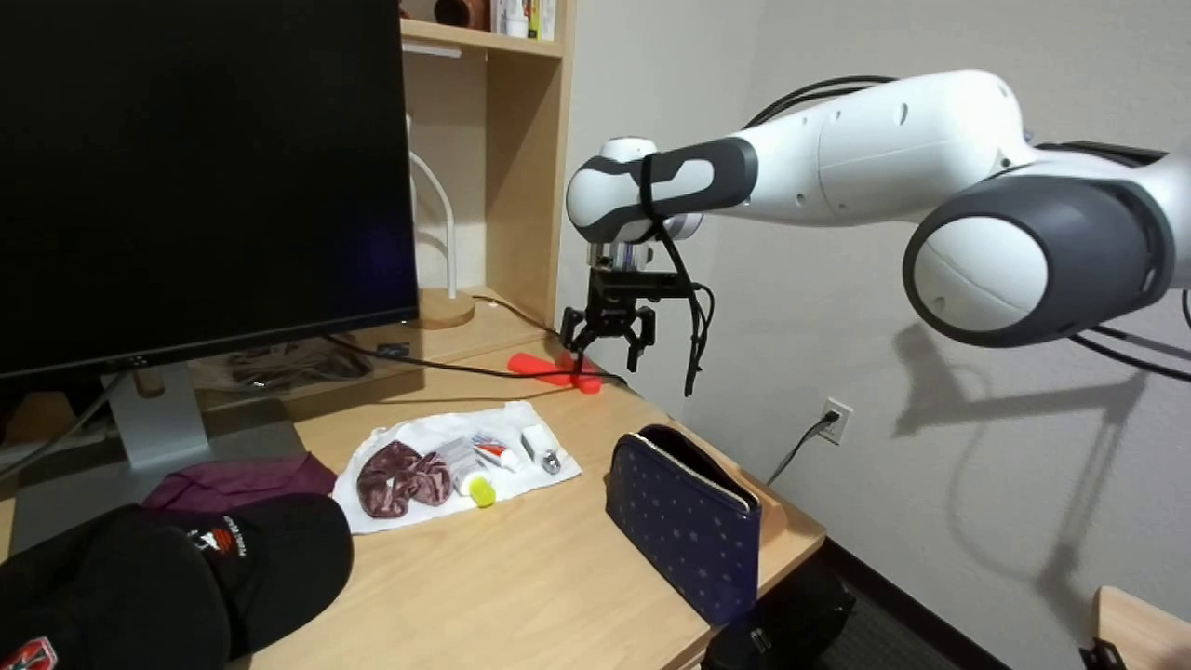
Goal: Move the orange blocks to the front edge of the desk
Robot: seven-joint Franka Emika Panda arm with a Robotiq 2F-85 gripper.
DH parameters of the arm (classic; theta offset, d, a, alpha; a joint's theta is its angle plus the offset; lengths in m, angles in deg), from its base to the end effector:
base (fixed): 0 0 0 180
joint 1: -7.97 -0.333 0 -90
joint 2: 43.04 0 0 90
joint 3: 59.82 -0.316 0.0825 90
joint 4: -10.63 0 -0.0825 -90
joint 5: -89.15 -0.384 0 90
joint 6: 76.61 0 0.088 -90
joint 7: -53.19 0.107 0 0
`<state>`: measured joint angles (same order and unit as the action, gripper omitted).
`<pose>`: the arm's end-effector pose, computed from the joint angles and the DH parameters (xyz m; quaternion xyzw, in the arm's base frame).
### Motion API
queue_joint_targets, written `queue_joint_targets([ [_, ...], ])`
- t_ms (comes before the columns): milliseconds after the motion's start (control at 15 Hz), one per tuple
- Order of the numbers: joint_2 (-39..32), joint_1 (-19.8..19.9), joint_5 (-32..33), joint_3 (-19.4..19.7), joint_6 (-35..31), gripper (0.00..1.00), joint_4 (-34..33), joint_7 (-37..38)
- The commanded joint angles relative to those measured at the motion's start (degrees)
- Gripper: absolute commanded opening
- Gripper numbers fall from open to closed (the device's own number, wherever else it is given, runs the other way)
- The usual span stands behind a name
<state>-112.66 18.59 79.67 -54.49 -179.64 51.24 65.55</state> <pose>0.7701 -0.1685 0.1947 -0.9682 0.2401 0.0607 0.0358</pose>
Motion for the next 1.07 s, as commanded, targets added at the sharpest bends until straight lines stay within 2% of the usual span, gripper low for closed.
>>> queue_joint_targets([
  [0,-1.16,0.53,-0.01,-0.84,4.24,1.00,-2.41,-3.05],
  [333,-1.26,0.46,0.06,-0.53,7.46,1.00,-2.42,-3.66],
  [1000,-4.10,-0.36,0.97,0.35,3.57,1.00,-4.57,-5.25],
])
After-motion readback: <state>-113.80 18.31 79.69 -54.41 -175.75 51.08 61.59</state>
